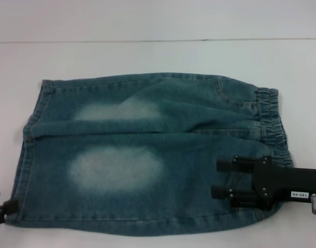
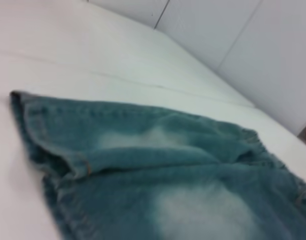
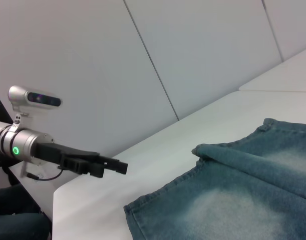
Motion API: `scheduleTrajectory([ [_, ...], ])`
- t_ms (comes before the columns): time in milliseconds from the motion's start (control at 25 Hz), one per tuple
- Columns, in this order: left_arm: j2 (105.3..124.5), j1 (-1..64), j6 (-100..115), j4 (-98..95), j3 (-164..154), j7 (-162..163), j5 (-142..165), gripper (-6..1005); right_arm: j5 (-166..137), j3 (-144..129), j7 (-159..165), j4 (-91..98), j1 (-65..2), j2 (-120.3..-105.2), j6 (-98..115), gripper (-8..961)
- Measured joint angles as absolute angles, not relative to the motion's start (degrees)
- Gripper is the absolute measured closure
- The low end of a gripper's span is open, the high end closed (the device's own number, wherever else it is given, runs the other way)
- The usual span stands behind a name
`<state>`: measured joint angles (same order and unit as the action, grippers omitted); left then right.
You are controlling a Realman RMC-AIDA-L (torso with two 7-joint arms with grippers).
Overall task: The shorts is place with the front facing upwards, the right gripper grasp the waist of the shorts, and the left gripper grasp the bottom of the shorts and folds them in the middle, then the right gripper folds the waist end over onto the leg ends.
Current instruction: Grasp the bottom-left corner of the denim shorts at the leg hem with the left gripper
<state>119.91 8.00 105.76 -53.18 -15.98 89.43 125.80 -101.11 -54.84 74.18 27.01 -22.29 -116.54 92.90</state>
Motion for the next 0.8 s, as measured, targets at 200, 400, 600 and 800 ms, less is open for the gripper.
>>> scheduleTrajectory([
  [200,120.06,8.42,103.51,-53.51,-15.47,89.56,130.75,95,-101.15,-54.84,74.18,27.14,-22.29,-116.54,92.95,146],
  [400,120.83,9.03,99.95,-53.56,-16.11,89.52,132.85,95,-101.16,-54.84,74.18,27.16,-22.33,-116.54,93.05,146],
  [600,121.09,9.49,99.04,-53.25,-16.98,89.56,134.01,94,-101.16,-54.84,74.23,27.17,-22.33,-116.54,93.05,146],
  [800,121.70,9.94,99.03,-53.37,-18.22,89.62,135.26,98,-100.96,-54.84,74.26,26.97,-22.51,-116.54,92.95,146],
])
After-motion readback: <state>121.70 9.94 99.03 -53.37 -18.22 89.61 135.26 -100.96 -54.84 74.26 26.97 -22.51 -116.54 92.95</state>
